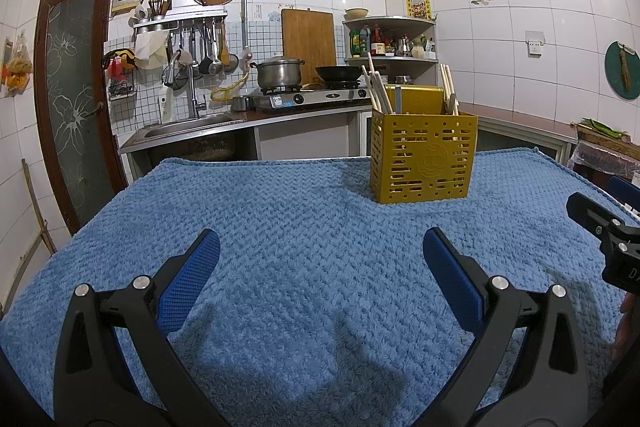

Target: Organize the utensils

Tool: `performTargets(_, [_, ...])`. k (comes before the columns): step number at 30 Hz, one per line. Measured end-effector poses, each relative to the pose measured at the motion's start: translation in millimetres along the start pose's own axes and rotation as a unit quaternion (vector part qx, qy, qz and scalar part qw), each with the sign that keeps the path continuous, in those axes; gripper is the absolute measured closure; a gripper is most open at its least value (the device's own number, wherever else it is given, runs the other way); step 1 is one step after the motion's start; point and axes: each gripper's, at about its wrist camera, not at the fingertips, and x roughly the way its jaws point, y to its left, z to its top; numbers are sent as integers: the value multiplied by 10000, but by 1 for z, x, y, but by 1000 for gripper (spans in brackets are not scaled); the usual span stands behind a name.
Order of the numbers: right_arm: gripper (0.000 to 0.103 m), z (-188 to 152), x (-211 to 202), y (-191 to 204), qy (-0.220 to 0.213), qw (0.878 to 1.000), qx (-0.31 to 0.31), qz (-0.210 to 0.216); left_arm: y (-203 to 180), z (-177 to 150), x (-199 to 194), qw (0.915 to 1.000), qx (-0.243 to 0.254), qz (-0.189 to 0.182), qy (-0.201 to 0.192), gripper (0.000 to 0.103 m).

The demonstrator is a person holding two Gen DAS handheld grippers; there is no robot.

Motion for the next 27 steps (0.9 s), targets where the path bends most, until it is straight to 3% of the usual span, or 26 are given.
performTargets(27, [4, 1, 0, 1, -1, 10000, -8, 0, 2, -2, 3, 9999, -30, 32, 110, 5])
